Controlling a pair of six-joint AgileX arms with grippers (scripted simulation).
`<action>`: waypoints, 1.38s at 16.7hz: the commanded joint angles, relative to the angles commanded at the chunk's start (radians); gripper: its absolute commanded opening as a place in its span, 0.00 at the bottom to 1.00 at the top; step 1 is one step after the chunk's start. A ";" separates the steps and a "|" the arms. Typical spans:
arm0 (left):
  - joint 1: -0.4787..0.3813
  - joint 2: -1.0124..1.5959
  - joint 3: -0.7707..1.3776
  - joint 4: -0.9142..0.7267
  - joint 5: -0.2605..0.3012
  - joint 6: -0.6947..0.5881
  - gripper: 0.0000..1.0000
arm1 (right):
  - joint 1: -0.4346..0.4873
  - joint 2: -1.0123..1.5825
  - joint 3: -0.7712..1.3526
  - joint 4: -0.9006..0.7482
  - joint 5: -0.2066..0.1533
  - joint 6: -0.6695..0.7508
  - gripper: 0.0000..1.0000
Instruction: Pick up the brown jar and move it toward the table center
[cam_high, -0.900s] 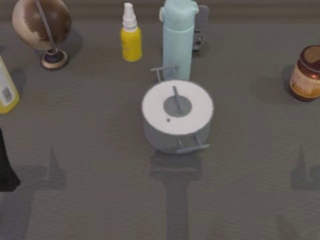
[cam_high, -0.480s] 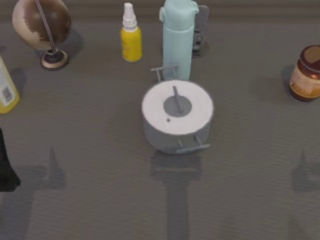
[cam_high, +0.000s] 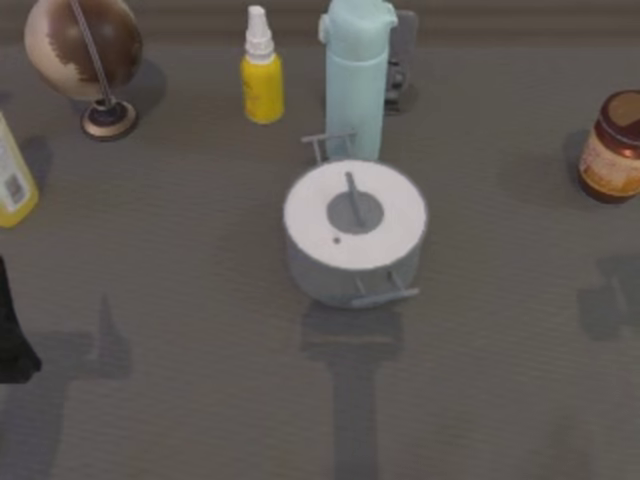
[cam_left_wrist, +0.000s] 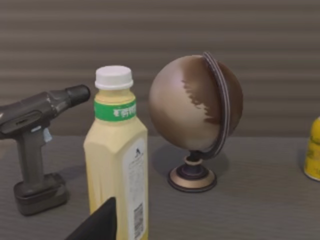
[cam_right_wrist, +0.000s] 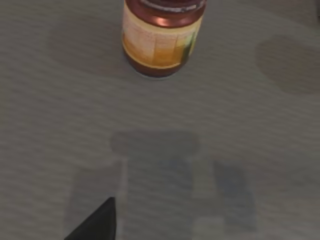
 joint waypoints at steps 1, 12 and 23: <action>0.000 0.000 0.000 0.000 0.000 0.000 1.00 | -0.004 0.085 0.102 -0.050 -0.001 -0.020 1.00; 0.000 0.000 0.000 0.000 0.000 0.000 1.00 | -0.007 1.082 1.340 -0.537 -0.038 -0.294 1.00; 0.000 0.000 0.000 0.000 0.000 0.000 1.00 | 0.022 1.829 1.926 -0.919 -0.071 -0.501 1.00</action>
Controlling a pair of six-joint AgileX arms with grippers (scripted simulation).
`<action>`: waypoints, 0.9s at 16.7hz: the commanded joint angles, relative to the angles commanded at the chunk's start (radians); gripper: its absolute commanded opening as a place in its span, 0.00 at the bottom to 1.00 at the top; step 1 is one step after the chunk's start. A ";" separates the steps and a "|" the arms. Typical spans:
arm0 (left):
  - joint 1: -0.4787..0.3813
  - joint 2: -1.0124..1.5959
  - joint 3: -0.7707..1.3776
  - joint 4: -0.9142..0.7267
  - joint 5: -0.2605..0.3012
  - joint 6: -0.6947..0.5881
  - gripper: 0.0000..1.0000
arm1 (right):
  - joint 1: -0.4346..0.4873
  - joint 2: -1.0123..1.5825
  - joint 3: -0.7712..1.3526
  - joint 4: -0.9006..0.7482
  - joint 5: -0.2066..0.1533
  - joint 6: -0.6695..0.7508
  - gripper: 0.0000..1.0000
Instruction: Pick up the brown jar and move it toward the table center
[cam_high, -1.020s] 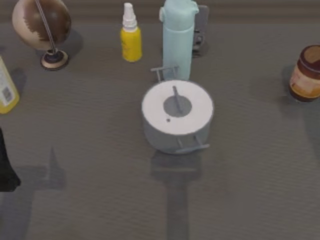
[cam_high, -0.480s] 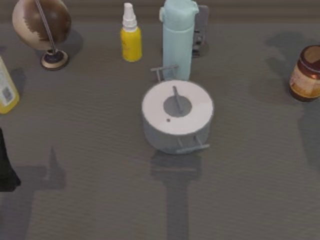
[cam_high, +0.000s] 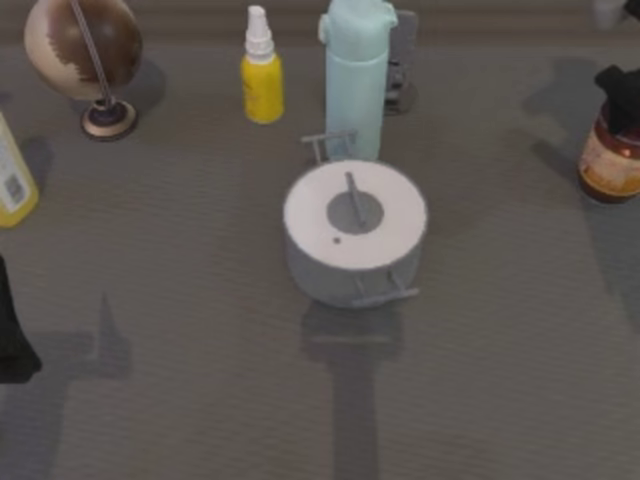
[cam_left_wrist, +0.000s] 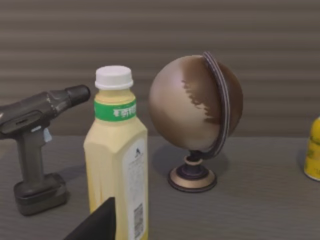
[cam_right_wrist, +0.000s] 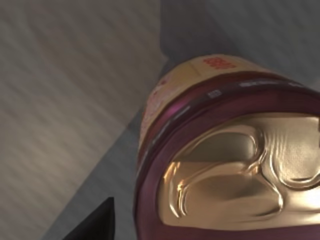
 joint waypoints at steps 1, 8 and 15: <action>0.000 0.000 0.000 0.000 0.000 0.000 1.00 | 0.001 0.019 0.009 -0.012 -0.001 -0.006 1.00; 0.000 0.000 0.000 0.000 0.000 0.000 1.00 | -0.003 0.031 0.009 -0.013 -0.001 -0.009 1.00; 0.000 0.000 0.000 0.000 0.000 0.000 1.00 | 0.008 0.011 -0.191 0.168 -0.001 -0.003 1.00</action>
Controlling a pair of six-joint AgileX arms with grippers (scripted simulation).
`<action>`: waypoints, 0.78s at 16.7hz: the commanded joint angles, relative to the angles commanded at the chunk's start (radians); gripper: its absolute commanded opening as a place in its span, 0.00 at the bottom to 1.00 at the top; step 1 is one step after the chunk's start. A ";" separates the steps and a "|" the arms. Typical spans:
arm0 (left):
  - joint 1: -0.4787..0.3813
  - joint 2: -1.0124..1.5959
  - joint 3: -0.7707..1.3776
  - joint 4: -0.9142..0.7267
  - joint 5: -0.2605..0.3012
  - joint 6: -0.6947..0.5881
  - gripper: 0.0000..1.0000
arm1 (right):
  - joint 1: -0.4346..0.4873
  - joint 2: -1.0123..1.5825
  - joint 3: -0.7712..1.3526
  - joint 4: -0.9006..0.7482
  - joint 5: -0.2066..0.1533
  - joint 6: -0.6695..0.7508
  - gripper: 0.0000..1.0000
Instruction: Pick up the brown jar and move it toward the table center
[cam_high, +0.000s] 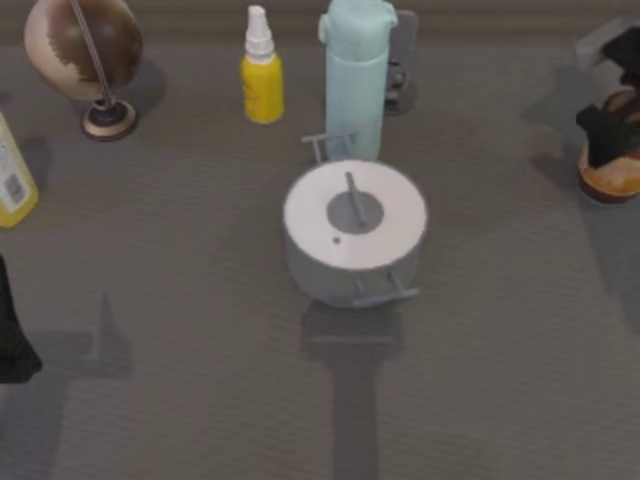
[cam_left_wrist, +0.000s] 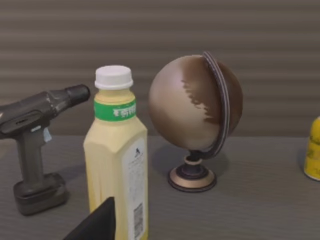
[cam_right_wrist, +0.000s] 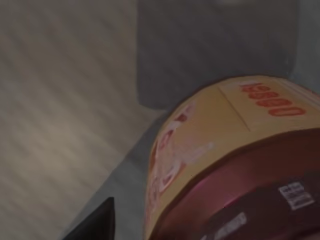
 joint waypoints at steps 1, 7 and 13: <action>0.000 0.000 0.000 0.000 0.000 0.000 1.00 | 0.001 -0.001 -0.020 0.019 0.000 0.001 1.00; 0.000 0.000 0.000 0.000 0.000 0.000 1.00 | 0.001 -0.002 -0.030 0.030 0.000 0.001 0.85; 0.000 0.000 0.000 0.000 0.000 0.000 1.00 | 0.001 -0.002 -0.030 0.030 0.000 0.001 0.40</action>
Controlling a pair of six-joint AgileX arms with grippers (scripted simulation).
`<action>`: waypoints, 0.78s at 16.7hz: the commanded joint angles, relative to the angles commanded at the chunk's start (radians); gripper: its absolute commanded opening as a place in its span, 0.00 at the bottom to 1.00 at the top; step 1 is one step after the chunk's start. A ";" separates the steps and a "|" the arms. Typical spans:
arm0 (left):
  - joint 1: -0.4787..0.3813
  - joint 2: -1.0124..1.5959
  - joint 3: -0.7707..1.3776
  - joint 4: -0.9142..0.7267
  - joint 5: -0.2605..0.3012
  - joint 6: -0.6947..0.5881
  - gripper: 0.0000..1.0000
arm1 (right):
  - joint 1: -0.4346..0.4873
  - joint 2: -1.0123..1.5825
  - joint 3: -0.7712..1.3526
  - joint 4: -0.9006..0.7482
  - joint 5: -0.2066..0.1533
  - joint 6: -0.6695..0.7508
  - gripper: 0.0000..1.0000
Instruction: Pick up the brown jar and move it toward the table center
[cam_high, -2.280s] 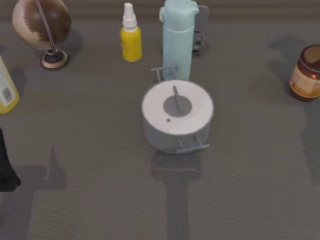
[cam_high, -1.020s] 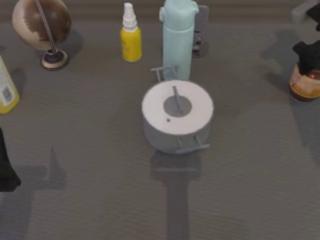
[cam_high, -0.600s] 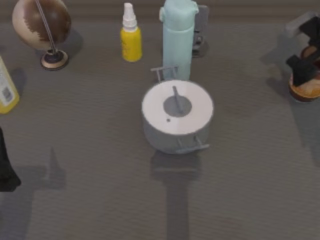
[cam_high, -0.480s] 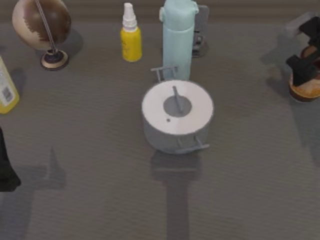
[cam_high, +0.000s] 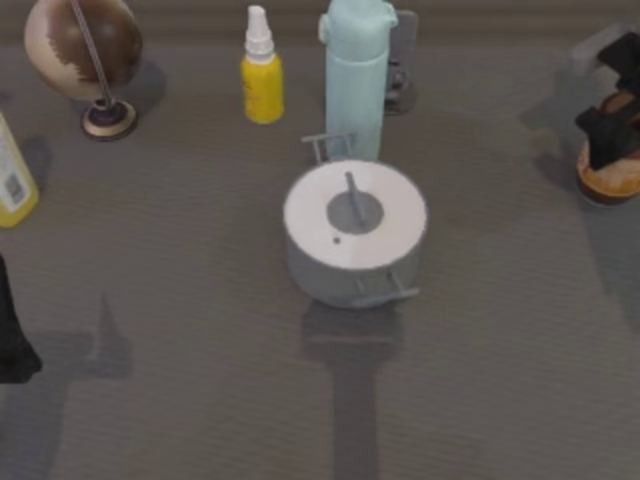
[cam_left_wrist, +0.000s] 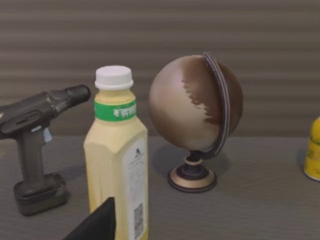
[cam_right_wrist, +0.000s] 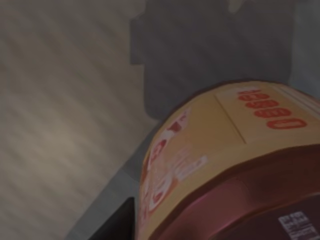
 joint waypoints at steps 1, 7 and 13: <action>0.000 0.000 0.000 0.000 0.000 0.000 1.00 | 0.000 0.000 0.000 0.000 0.000 0.000 0.32; 0.000 0.000 0.000 0.000 0.000 0.000 1.00 | 0.000 0.000 0.000 0.000 0.000 0.000 0.00; 0.000 0.000 0.000 0.000 0.000 0.000 1.00 | 0.000 0.000 0.000 0.000 0.000 0.000 0.00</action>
